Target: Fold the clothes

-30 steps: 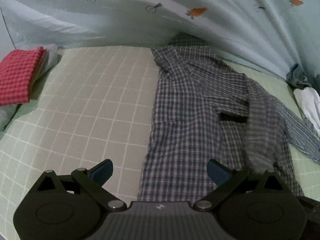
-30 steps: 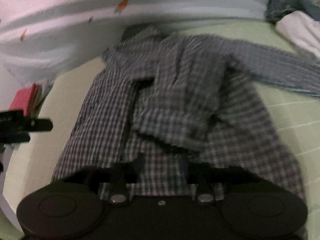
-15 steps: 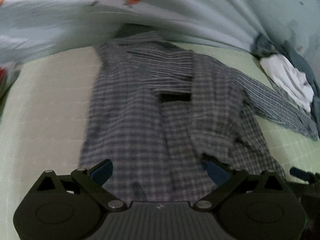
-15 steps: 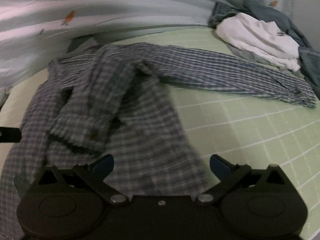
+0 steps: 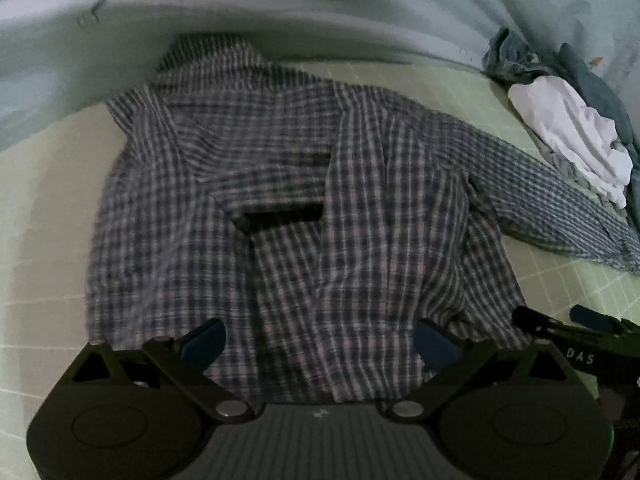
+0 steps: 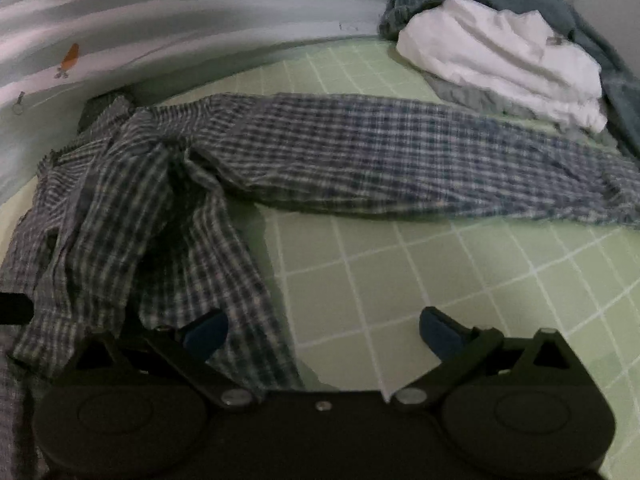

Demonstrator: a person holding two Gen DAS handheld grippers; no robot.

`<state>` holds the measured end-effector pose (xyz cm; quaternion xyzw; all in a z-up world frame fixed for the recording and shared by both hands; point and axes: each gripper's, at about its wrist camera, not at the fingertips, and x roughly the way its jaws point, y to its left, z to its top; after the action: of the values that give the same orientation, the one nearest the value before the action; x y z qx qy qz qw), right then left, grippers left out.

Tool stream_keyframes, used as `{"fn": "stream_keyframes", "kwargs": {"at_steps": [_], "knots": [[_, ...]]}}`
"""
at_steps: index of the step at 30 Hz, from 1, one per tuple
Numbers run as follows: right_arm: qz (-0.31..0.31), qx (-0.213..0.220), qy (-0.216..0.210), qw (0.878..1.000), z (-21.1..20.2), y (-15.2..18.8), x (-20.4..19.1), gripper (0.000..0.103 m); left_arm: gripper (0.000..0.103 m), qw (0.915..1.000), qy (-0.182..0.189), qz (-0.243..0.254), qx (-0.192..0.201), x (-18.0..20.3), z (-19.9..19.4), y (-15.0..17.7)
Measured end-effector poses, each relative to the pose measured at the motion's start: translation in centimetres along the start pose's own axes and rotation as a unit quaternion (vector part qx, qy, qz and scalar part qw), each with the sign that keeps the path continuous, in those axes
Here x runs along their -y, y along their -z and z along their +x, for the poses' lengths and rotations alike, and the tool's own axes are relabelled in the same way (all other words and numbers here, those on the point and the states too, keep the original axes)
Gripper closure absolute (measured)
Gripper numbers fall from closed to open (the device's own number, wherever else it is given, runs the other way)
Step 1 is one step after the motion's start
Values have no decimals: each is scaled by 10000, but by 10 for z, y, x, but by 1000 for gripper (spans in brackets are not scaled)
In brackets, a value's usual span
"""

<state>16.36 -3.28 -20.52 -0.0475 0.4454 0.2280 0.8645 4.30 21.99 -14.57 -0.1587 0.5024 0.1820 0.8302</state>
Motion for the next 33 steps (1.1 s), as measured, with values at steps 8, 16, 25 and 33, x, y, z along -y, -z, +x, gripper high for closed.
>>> {"fn": "stream_keyframes", "kwargs": {"at_steps": [8, 16, 25, 33], "knots": [[-522, 80, 225, 9984, 6, 2, -9, 0, 85, 9985, 292, 132, -440, 6, 23, 3], [-471, -54, 257, 9985, -3, 8, -9, 0, 98, 9972, 713, -179, -163, -4, -11, 15], [-440, -205, 116, 9988, -28, 29, -15, 0, 98, 9931, 918, -722, 120, -18, -64, 61], [-762, -126, -67, 9970, -53, 50, -42, 0, 98, 9860, 1079, -1233, 303, -37, -100, 102]]}}
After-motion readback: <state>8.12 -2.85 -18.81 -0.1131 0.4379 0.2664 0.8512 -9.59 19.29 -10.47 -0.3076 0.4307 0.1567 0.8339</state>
